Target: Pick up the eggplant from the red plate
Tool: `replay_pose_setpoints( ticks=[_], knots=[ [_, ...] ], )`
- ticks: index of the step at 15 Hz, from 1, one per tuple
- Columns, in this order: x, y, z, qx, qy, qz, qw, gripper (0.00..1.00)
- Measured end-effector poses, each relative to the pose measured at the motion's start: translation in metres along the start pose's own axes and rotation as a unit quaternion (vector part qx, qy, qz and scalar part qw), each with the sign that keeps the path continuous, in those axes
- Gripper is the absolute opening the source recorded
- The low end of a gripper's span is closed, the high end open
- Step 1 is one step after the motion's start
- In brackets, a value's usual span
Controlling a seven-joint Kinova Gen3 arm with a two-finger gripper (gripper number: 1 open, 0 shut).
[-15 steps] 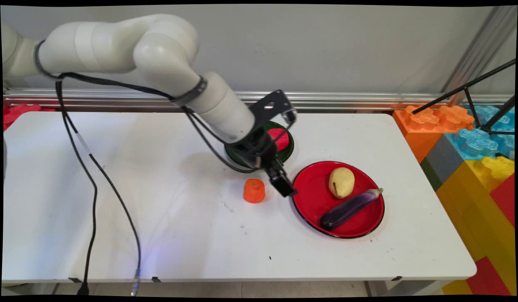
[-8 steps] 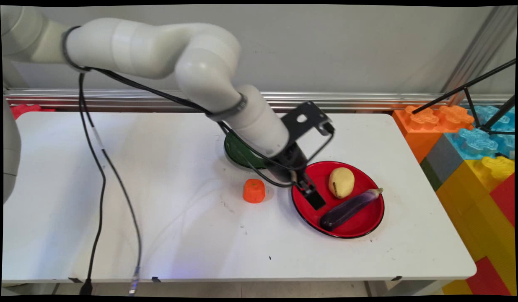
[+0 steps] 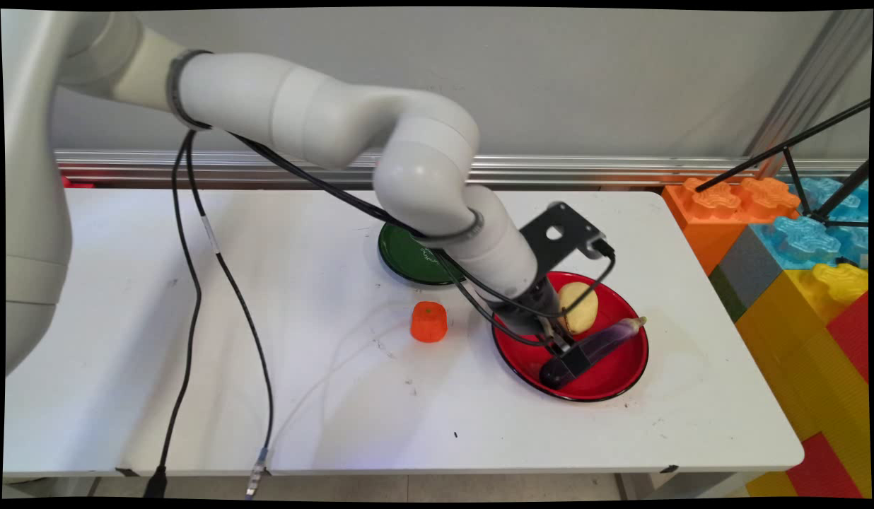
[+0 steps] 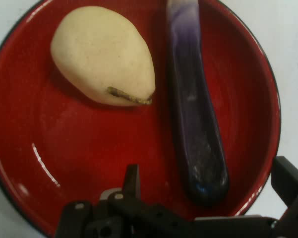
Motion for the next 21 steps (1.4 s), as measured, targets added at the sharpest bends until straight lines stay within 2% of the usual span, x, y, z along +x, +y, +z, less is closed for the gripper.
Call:
replay_pose_setpoints(
  ticks=[8, 19, 20, 21],
  knots=[
    [0.006, 0.007, 0.043, 0.013, 0.003, -0.02, 0.9997, 1.0],
    [0.004, 0.006, 0.067, 0.021, 0.004, -0.026, 0.9994, 1.0],
    [0.004, 0.006, 0.068, 0.021, 0.005, -0.025, 0.9994, 0.0],
    [0.004, 0.006, 0.069, 0.021, 0.006, -0.024, 0.9995, 0.0]
  ],
)
